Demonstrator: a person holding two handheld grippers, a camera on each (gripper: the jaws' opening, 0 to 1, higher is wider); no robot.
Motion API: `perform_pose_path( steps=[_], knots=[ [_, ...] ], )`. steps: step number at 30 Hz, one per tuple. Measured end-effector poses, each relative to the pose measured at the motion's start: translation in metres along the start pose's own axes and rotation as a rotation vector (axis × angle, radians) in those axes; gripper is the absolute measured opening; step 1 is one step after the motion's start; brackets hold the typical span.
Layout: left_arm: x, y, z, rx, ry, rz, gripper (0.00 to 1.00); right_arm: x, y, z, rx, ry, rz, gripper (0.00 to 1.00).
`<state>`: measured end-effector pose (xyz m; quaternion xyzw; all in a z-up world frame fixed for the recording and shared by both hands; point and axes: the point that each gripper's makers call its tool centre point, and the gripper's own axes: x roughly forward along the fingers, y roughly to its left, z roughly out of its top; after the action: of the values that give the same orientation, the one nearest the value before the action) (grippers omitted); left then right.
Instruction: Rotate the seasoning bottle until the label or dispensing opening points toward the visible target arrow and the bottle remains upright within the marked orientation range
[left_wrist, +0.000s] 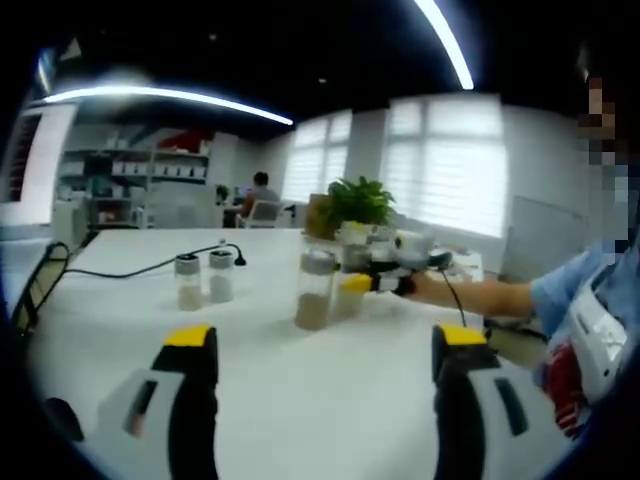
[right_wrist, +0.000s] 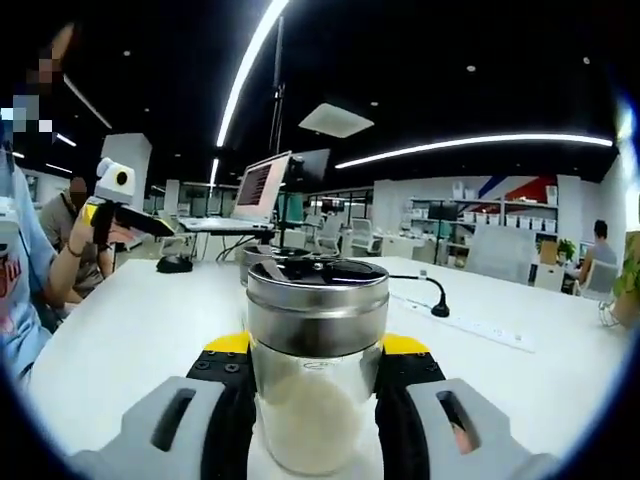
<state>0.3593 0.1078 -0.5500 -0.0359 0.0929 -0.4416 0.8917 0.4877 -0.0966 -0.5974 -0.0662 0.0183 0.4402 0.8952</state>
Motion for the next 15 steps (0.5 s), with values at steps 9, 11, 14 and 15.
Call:
perform_pose_path(
  steps=[9, 11, 14, 15],
  knots=[
    [-0.001, -0.004, 0.001, 0.015, 0.0, -0.009, 0.94, -0.001, -0.011, -0.007, 0.105, -0.061, 0.016, 0.45],
    [-0.002, -0.004, 0.001, 0.013, 0.004, -0.01, 0.94, -0.001, -0.01, -0.007, 0.074, -0.061, 0.026, 0.45],
    [-0.002, -0.004, 0.002, 0.015, 0.0, -0.01, 0.94, -0.001, -0.009, -0.007, 0.066, -0.053, 0.034, 0.45],
    [-0.002, -0.004, 0.002, 0.015, -0.002, -0.012, 0.94, -0.001, -0.01, -0.007, 0.069, -0.056, 0.036, 0.45]
  ],
)
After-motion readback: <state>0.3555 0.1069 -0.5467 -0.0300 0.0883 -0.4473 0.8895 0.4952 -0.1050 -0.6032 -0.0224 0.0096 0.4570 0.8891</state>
